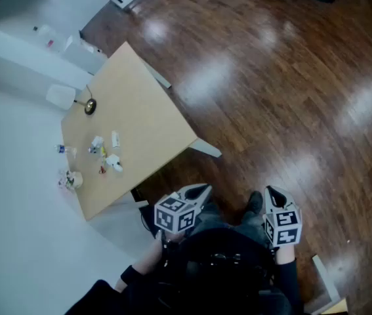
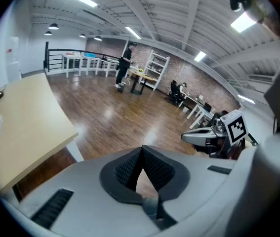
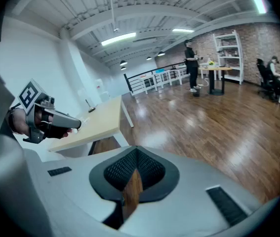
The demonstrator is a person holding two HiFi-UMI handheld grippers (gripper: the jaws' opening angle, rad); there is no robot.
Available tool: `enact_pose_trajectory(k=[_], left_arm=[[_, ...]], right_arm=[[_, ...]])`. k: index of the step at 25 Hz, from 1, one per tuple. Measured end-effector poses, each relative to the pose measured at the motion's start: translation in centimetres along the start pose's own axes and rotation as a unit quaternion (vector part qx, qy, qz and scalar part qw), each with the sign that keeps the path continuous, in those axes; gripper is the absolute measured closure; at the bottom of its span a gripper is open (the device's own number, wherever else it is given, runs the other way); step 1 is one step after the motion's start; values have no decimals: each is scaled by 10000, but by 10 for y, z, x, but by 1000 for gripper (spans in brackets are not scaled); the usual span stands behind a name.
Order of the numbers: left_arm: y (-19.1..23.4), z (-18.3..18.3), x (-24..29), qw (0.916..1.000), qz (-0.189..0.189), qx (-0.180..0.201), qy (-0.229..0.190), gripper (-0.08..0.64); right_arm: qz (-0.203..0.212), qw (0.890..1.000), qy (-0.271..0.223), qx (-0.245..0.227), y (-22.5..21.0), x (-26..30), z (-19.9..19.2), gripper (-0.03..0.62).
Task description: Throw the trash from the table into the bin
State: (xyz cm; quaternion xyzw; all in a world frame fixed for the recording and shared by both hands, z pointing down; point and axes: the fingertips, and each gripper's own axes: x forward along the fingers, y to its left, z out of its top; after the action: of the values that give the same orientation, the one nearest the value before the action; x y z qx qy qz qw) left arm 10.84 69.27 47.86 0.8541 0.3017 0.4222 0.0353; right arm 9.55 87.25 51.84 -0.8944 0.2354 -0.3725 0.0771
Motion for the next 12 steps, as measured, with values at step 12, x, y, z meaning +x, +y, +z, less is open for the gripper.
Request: enact_pose_trajectory(k=[12], left_arm=[[192,-39,-177,9708,1107,-1598,-1408,555]], right_arm=[[1531,9789,444,-1275,246,113,93,588]])
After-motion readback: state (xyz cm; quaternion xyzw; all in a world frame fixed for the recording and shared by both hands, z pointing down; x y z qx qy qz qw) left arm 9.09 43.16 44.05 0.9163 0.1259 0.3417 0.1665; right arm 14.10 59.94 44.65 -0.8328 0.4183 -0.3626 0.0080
